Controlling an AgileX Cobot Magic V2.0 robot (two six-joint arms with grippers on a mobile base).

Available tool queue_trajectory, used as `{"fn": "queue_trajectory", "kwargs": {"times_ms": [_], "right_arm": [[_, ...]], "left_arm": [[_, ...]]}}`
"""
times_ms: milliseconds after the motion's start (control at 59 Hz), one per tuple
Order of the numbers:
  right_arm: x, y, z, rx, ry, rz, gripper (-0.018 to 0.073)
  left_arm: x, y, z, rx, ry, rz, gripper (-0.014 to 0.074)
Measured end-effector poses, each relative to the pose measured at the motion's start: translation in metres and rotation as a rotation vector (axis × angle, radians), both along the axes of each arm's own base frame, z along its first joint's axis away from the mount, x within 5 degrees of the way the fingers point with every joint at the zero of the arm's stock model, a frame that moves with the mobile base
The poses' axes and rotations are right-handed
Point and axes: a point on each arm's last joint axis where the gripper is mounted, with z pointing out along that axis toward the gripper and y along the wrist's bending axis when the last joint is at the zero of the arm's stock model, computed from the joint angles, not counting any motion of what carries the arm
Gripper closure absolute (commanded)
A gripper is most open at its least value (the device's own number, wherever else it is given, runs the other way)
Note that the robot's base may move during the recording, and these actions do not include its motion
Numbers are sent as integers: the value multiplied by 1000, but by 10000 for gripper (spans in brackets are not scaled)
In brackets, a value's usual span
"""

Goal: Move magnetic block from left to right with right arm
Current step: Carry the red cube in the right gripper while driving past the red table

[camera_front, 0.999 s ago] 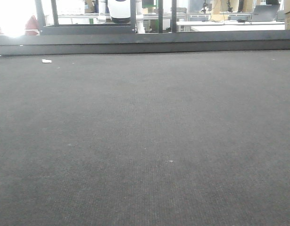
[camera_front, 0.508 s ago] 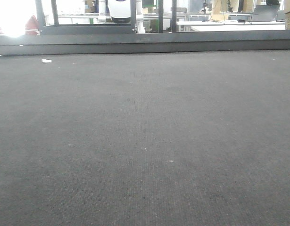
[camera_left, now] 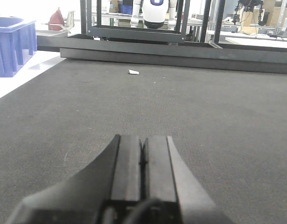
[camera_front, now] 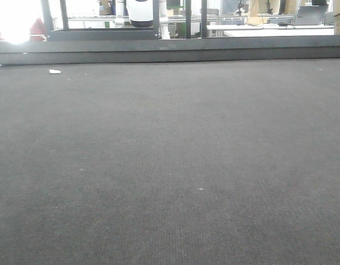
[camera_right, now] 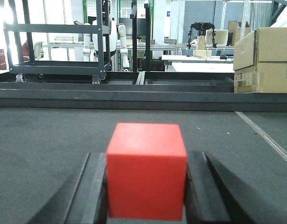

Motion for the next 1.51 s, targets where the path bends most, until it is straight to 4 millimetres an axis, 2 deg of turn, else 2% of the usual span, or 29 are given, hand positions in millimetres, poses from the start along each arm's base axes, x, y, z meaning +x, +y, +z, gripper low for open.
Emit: {"fn": "queue_trajectory", "kwargs": {"times_ms": [1508], "right_arm": [[0,0,0,0,0,0,347]], "left_arm": [[0,0,0,0,0,0,713]]}}
